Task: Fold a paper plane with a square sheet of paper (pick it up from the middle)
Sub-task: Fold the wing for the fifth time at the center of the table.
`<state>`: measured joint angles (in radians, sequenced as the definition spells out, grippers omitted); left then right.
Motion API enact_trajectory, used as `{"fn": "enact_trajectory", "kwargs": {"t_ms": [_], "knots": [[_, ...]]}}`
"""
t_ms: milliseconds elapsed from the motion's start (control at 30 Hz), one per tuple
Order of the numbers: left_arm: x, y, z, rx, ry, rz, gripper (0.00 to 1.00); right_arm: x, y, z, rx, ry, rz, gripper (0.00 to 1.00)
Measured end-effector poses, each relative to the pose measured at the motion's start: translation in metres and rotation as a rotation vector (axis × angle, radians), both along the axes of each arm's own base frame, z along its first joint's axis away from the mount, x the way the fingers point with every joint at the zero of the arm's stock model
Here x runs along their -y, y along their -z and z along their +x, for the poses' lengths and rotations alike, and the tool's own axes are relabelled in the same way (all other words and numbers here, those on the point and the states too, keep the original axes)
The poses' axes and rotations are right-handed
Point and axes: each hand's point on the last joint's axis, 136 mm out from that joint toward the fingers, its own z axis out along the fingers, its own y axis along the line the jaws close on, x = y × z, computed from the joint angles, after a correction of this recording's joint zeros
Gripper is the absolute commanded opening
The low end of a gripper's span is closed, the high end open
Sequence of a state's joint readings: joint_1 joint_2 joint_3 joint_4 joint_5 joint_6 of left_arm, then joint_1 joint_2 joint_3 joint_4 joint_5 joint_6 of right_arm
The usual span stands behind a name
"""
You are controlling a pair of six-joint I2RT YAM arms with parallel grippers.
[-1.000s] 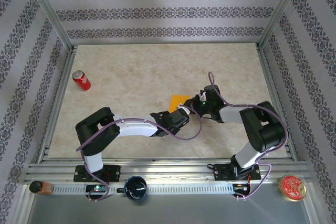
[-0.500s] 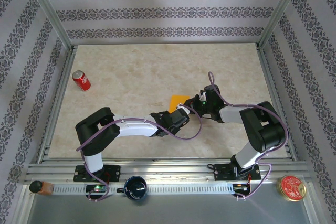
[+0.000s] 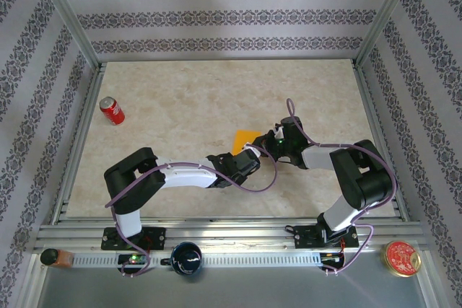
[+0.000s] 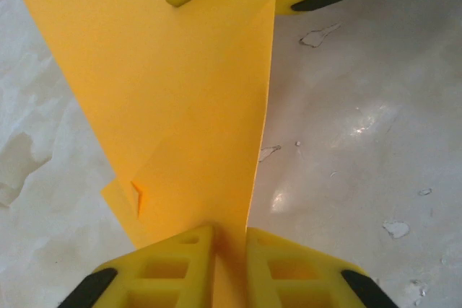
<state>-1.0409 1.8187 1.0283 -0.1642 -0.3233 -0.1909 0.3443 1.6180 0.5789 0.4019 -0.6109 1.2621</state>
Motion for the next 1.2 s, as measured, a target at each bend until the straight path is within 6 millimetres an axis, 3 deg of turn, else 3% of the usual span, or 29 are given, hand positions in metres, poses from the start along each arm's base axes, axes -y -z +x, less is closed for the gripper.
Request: {"fn": "enact_trajectory", "kwargs": {"t_ms": [267,600,833,967,1200], "knots": [[-0.001,0.000,0.000,0.000,-0.004,0.003,0.03,-0.001,0.000,-0.001,-0.001,-0.004,0.003,0.00],[0.000,0.003,-0.002,-0.032,-0.026,-0.040,0.00,0.007,-0.007,-0.004,0.035,-0.028,-0.038,0.27],[-0.005,-0.005,0.000,-0.174,-0.076,-0.279,0.00,0.045,-0.031,-0.003,0.139,-0.007,-0.169,0.42],[-0.003,-0.009,0.007,-0.262,-0.108,-0.446,0.00,0.062,-0.049,0.000,0.208,0.029,-0.187,0.44],[0.013,-0.016,-0.001,-0.382,-0.089,-0.622,0.00,0.070,-0.045,-0.010,0.206,0.036,-0.198,0.44]]}}
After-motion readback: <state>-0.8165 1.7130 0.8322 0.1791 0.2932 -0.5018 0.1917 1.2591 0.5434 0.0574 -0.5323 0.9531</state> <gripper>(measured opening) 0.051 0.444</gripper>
